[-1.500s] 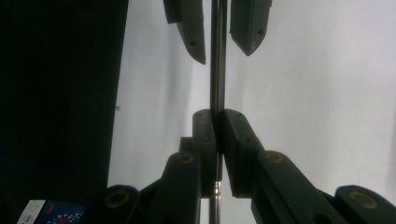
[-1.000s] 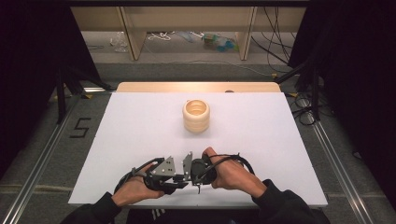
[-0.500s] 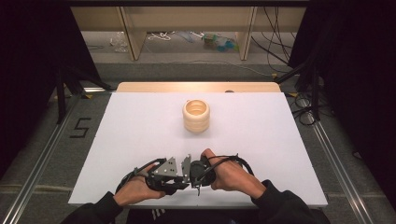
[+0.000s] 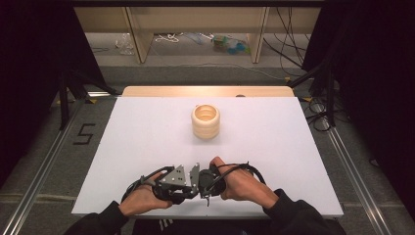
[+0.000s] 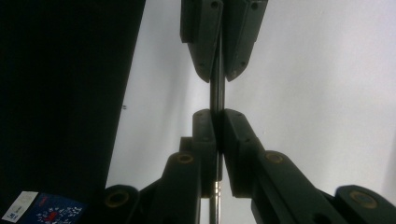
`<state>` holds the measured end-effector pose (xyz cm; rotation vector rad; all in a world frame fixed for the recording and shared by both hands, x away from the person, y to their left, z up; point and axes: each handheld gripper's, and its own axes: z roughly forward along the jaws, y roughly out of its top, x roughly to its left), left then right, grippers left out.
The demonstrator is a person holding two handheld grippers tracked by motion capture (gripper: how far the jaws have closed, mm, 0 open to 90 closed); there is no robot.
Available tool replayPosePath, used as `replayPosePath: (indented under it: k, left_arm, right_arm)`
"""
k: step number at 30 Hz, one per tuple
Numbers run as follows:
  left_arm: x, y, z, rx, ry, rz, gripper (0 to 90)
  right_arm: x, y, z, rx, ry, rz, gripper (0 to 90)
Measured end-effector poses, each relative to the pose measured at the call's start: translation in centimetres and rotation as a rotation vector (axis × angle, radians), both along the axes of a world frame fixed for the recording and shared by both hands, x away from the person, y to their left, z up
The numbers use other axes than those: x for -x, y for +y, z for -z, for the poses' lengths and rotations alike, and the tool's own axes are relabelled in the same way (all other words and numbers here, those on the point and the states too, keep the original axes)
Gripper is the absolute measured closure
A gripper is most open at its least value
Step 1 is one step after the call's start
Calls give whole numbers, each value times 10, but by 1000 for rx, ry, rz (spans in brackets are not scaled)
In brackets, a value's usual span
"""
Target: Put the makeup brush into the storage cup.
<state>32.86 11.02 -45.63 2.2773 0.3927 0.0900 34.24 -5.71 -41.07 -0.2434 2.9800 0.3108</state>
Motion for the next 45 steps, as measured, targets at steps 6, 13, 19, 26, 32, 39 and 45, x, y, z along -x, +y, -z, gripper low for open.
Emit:
replayPosePath:
  k: [6, 13, 19, 26, 32, 39, 45]
  left_arm:
    - [1, 0, 0, 5, 2, 11, 828]
    - [0, 2, 0, -2, -2, 27, 832]
    - [0, 2, -2, 26, -2, 10, 833]
    - [-4, 7, -4, 27, -11, -22, 832]
    - [-6, 10, -5, 65, -19, -74, 832]
    - [-9, 14, -6, 92, -51, -117, 832]
    - [-11, 18, -9, 128, -59, -162, 832]
  right_arm:
    - [-1, -1, 0, -2, -7, -20, 838]
    - [-2, -2, -1, -13, -7, -26, 803]
    - [-8, -6, -8, -67, -45, -49, 634]
    - [-18, -20, -23, -223, -66, 136, 389]
    - [-26, -34, -24, -381, -51, 322, 270]
    - [-31, -48, -30, -515, -55, 413, 248]
    - [-38, -65, -29, -603, -56, 515, 192]
